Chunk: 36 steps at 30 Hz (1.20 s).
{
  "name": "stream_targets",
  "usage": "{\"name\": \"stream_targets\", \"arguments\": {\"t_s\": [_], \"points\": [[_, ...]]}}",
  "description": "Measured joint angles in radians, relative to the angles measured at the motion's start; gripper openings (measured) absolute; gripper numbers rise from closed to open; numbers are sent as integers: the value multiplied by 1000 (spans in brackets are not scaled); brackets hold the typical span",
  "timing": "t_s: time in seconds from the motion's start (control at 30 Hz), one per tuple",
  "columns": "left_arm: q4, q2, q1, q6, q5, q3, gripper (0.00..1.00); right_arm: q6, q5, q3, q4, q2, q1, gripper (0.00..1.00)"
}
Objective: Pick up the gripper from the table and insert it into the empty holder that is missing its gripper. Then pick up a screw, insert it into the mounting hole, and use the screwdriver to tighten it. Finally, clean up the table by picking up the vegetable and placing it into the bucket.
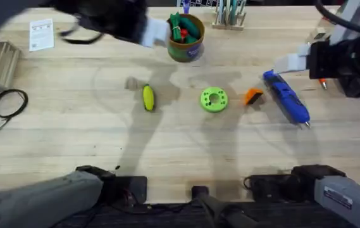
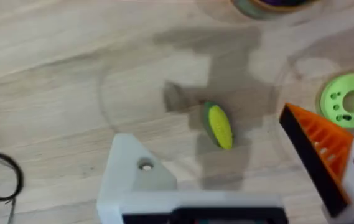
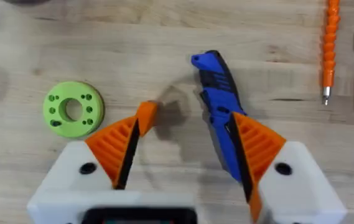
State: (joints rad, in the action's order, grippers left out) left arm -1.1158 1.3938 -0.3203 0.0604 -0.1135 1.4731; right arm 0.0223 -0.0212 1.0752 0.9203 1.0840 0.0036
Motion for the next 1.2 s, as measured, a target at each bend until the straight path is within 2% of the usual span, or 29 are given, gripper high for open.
{"name": "stream_targets", "arguments": {"t_s": [0.2,0.27,0.4,0.53,0.73,0.8,0.93,1.07,1.2], "points": [[2,-211,48,-44,-32,0,985,0,0,0,0,0,0,873],[36,-272,68,-54,-34,-14,986,0,0,0,0,0,0,873],[193,-370,131,-64,-28,-116,985,0,0,0,0,0,0,873],[426,-454,182,-70,18,-300,986,0,0,0,0,0,0,873],[771,-589,237,-76,134,-622,986,0,0,0,0,0,0,873],[850,-639,253,-76,178,-717,986,0,0,0,0,0,0,873],[965,-749,271,-76,281,-878,986,0,0,0,0,0,0,873],[1089,-895,306,-79,428,-1045,987,0,0,0,0,0,0,873],[1137,-1046,323,-79,531,-1184,985,0,0,0,0,0,0,873]]}}
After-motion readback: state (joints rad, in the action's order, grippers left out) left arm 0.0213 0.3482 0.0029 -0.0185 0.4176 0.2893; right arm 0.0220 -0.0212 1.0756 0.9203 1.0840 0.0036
